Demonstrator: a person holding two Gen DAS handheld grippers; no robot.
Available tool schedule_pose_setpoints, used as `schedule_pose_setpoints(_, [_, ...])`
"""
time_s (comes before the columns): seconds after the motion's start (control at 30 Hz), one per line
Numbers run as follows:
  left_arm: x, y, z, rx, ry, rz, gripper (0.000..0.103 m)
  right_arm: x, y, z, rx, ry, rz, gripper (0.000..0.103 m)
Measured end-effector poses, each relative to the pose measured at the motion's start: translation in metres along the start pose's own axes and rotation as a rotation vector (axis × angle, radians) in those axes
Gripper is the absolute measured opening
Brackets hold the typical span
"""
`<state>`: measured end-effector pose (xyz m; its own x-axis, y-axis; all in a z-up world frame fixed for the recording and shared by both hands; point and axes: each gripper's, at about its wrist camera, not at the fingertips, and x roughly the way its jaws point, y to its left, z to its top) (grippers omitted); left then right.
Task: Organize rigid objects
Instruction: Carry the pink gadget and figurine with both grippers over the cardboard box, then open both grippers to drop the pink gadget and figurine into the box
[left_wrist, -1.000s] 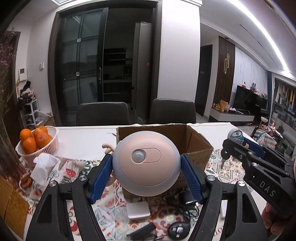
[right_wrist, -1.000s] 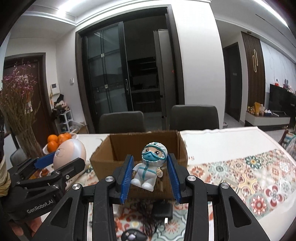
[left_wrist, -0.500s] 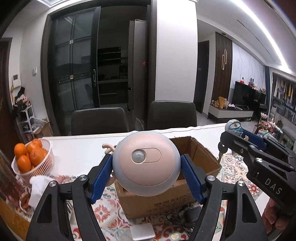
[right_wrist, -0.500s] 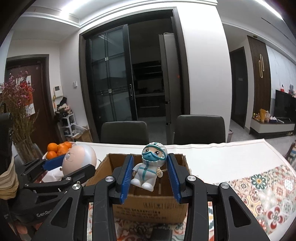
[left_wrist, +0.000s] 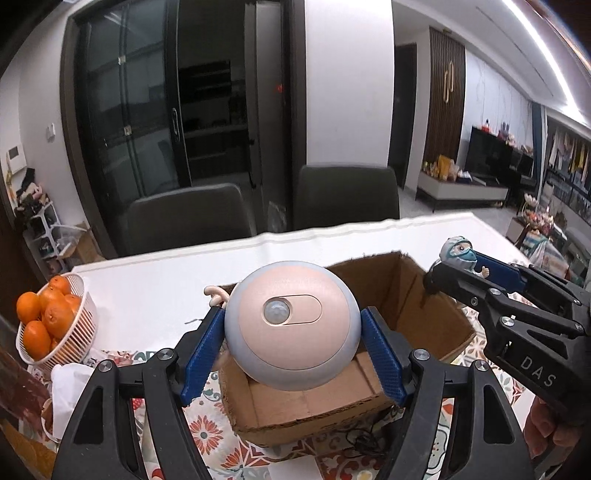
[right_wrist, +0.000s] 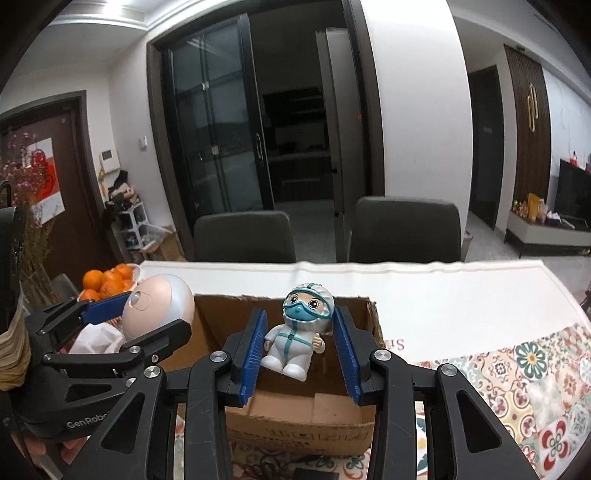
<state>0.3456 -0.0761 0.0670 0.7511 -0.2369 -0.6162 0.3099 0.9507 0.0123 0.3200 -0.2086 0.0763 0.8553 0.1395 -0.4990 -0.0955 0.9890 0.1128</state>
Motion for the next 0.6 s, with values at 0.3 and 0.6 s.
schedule_pose_setpoints(0.3, [0.041, -0.002, -0.001, 0.028, 0.141, -0.019, 0.074, 0.037, -0.015, -0.008, 0.031, 0.13, 0.001, 0.038])
schedule_pose_setpoints(0.6, [0.063, -0.005, -0.007, 0.04, 0.225, 0.004, 0.074, 0.058, -0.027, -0.016, 0.05, 0.222, -0.015, 0.038])
